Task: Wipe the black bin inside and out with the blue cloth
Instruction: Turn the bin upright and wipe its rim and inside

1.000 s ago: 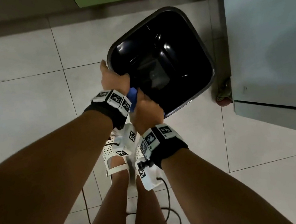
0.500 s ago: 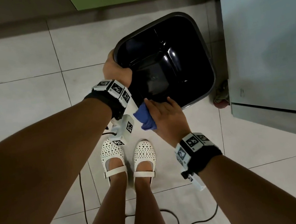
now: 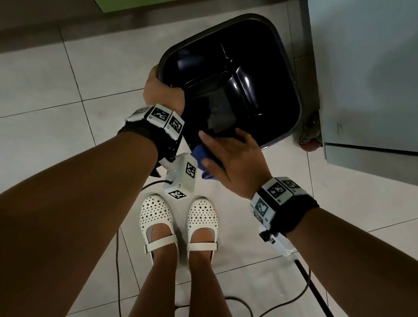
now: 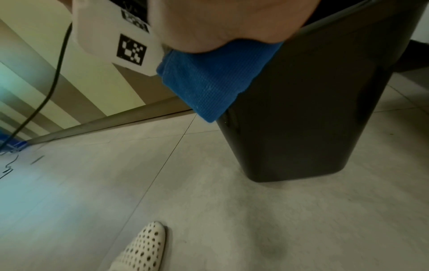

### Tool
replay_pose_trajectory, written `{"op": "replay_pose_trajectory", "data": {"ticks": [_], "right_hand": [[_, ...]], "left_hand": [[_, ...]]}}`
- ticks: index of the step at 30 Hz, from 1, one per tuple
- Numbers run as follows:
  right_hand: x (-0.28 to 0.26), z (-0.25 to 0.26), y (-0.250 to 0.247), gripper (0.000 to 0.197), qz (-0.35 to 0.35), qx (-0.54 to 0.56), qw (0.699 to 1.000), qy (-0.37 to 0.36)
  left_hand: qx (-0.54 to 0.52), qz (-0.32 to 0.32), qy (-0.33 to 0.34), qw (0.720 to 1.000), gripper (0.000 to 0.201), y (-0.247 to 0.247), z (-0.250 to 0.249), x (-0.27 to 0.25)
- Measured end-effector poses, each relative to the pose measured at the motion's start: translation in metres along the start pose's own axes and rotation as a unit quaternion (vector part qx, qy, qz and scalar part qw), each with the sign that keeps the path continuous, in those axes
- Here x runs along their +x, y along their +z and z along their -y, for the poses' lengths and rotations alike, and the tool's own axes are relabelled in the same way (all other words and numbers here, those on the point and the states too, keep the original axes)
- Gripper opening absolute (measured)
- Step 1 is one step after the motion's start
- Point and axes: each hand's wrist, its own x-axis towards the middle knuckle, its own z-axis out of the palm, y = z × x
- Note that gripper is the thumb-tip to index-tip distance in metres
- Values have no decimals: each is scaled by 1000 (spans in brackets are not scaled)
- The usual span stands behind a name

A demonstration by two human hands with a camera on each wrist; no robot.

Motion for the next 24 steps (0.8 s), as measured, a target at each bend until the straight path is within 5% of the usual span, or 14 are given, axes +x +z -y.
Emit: {"op": "replay_pose_trajectory", "data": {"ticks": [6, 10, 15, 19, 24], "right_hand": [[2, 9, 3, 58, -76, 26, 992, 94], [8, 12, 8, 50, -72, -68, 994, 53], [26, 23, 19, 37, -73, -24, 995, 60], [35, 34, 22, 49, -103, -26, 991, 81], [33, 29, 21, 65, -94, -13, 994, 56]], "left_hand": [[-4, 37, 7, 999, 43, -5, -1, 1], [23, 42, 22, 999, 40, -6, -6, 2], [55, 67, 33, 996, 52, -16, -19, 13], [-9, 56, -16, 998, 69, -12, -1, -7], [2, 42, -6, 999, 53, -1, 14, -13]]}}
